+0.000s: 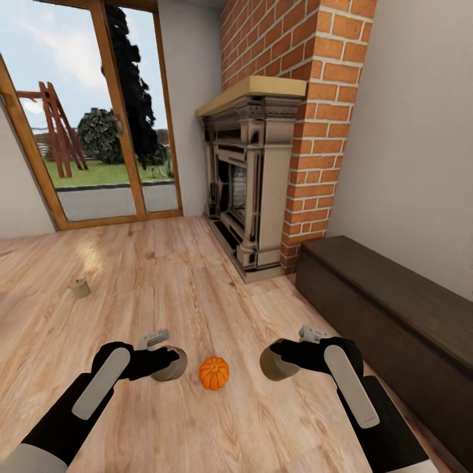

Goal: Place each of the two pumpkins and all three candles from the living room inside a cabinet in the living room (use any cabinet), then make sure every cabinet is closed, and position the cauldron so it is next to a table in the living room.

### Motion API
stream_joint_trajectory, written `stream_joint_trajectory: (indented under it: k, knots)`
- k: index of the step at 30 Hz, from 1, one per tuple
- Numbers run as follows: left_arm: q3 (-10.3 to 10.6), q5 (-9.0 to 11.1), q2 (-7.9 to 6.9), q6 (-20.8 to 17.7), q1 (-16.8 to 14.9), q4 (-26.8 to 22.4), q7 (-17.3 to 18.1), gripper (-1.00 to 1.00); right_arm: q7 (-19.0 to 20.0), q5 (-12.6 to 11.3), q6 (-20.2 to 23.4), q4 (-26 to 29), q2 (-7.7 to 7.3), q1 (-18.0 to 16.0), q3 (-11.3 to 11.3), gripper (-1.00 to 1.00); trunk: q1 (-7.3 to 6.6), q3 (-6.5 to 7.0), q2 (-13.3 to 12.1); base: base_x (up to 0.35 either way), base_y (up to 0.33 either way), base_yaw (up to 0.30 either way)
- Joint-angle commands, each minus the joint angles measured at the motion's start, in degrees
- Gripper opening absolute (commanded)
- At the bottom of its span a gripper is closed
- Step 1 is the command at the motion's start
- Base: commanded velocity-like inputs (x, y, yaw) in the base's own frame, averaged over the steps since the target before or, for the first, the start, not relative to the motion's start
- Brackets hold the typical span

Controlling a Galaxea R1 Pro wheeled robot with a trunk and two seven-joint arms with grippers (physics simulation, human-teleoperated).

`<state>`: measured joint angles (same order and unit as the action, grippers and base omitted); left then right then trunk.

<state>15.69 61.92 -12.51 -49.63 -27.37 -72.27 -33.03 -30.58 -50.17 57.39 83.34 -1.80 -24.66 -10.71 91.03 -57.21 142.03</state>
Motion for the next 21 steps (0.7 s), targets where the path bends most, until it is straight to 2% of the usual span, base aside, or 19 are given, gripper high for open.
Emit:
stream_joint_trajectory:
  k: [1, 21]
  knots:
    - [0.1, 0.6, -0.05, 0.0, 0.0, -0.1, -0.6, -1.0, -0.6, -0.5, 0.1, 0.0, -0.05, 0.0, -0.1, -1.0, -0.24, 0.12, -0.4, 0.0, 0.0, 0.0]
    - [0.0, 0.6, -0.14, 0.0, -0.1, -0.1, -0.6, -1.0, -0.6, -0.5, 0.0, -0.2, -0.05, 0.0, -0.2, -1.0, -4.63, 3.71, -8.4, 0.0, 0.0, 0.0]
